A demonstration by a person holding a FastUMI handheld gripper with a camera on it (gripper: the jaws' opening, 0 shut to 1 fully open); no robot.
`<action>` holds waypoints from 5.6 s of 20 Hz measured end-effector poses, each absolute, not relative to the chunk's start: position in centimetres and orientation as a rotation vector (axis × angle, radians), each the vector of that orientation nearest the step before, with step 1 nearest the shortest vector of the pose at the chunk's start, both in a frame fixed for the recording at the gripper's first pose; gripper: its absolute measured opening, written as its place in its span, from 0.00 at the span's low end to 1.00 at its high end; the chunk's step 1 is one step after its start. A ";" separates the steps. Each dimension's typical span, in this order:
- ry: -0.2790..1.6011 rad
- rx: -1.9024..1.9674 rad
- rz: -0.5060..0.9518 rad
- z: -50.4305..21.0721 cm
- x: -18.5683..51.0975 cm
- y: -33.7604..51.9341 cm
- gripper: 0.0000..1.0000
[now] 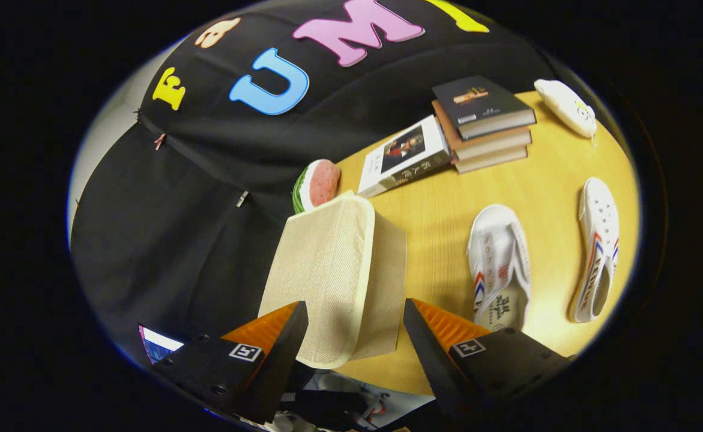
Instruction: Open the storage box then place both shoes into the box .Put the left shoe in first, then the right shoe, with the right side of both shoes facing outward in a uniform manner.
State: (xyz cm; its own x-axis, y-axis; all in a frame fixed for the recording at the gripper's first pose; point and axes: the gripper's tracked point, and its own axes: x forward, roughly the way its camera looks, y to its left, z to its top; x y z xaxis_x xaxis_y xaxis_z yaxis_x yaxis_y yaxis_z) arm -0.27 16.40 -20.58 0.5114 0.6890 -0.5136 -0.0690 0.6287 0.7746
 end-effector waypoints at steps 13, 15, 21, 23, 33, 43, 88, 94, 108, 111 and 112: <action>1.186 1.060 0.652 -22.6 -1.2 21.9 0.37; 1.200 1.042 0.621 -22.3 -1.1 22.0 0.19; 1.123 0.913 0.598 -21.1 -0.8 21.8 0.05; 1.098 0.905 0.581 -20.1 -0.3 21.9 0.05; 0.958 0.829 0.644 -11.1 0.5 25.3 0.05; 0.892 0.873 0.820 -2.5 0.6 37.2 0.05; 0.673 0.360 0.083 -13.7 3.0 8.1 0.98; 0.856 0.190 -0.023 -22.5 -1.3 -0.1 0.98; 0.943 -0.155 0.094 -34.3 2.2 -0.7 0.99; 0.926 -0.138 0.078 -34.9 4.4 -1.0 0.98; 0.933 -0.131 0.077 -35.2 4.8 -1.1 0.98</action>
State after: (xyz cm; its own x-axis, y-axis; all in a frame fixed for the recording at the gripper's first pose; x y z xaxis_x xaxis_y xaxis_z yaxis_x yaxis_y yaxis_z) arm 4.80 -1.07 -35.23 0.5934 0.0092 -0.8049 -0.1225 0.9893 -0.0791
